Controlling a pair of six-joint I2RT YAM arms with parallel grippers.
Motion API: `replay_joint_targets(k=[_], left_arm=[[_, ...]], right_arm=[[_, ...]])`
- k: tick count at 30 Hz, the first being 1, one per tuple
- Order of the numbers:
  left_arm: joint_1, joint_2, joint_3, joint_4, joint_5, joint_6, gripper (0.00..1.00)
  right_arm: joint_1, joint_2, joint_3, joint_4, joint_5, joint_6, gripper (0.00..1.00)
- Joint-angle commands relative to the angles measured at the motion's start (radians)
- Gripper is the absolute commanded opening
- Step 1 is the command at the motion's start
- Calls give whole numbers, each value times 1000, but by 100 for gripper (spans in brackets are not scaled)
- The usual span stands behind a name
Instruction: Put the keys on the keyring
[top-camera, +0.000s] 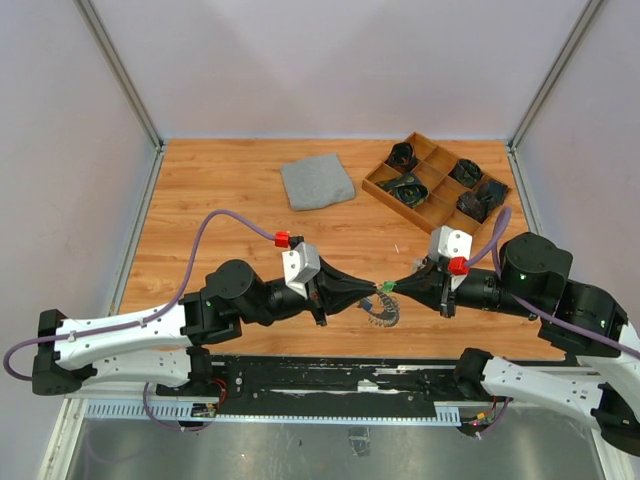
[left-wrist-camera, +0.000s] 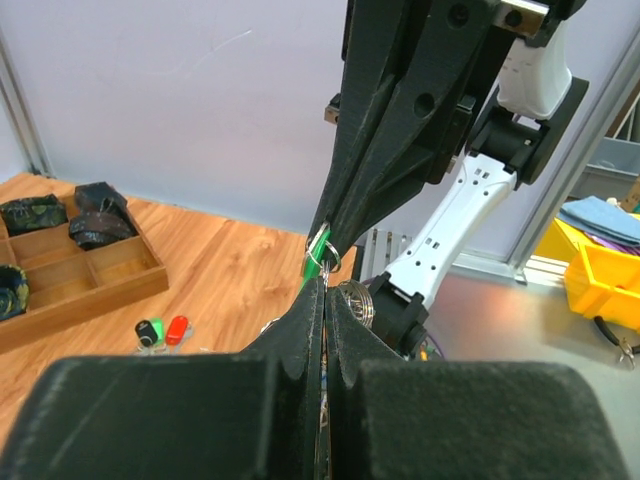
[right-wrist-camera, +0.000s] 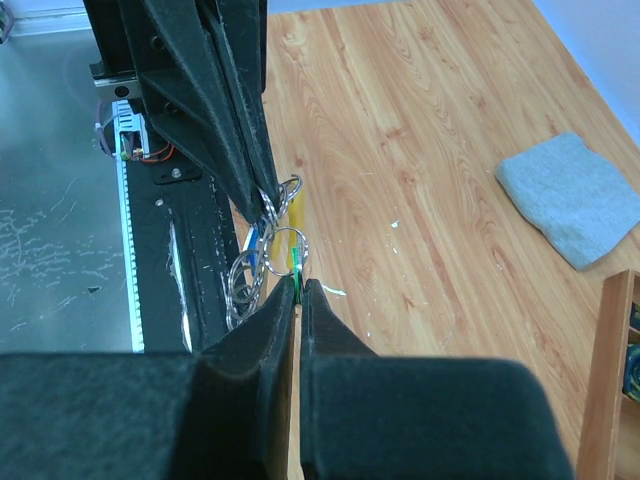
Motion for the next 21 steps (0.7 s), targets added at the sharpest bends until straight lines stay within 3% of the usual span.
replay_joint_targets(k=[1, 21], left_arm=[[5, 11, 64, -22, -25, 25, 0], [5, 48, 102, -77, -29, 40, 0]], right_arm=[[3, 20, 61, -76, 6, -59, 1], [2, 123, 173, -255, 48, -107, 1]])
